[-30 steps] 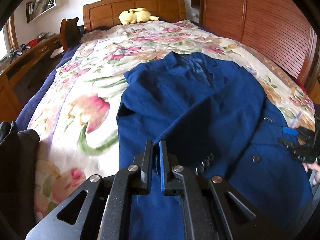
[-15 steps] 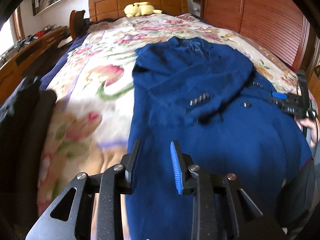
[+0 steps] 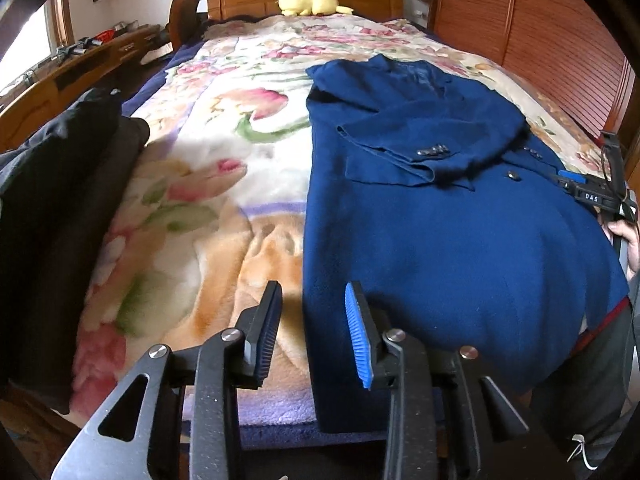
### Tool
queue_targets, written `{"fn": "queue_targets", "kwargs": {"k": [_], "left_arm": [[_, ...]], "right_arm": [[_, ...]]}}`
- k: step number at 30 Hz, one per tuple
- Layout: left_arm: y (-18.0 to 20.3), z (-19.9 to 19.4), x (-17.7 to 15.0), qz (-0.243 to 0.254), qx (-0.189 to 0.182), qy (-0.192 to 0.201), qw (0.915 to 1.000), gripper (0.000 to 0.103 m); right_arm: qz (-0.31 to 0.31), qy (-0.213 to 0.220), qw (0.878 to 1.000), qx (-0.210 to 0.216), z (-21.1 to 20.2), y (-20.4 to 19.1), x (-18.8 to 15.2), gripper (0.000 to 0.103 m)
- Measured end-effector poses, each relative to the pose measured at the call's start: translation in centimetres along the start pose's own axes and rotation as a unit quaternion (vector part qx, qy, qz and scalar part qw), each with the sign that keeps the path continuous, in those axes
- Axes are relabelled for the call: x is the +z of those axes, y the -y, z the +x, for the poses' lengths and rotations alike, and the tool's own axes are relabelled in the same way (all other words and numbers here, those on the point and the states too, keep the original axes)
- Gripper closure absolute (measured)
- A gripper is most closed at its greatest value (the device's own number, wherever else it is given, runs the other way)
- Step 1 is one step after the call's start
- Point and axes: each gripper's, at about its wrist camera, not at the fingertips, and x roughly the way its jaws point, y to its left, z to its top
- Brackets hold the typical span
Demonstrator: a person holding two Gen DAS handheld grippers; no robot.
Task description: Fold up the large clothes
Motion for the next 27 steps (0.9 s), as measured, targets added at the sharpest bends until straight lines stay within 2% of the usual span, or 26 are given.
{"fn": "queue_targets", "kwargs": {"k": [10,16,27], "left_arm": [[-0.8,1.9,0.4,-0.015,-0.002,-0.008,0.9998,0.067],[-0.6,1.3,0.4,-0.01,0.004,-0.011,0.9999,0.067],[0.8,-1.2,-1.8,-0.005,-0.008,-0.005,0.9999,0.067]], "right_arm": [[0.001,-0.002,1.0,-0.002,-0.2,0.2,0.0,0.039],[0.011,-0.017,1.0,0.007,-3.5,1.5,-0.1,0.039],[0.023,-0.064,0.998,-0.011,-10.1,4.4,-6.0,0.034]]}}
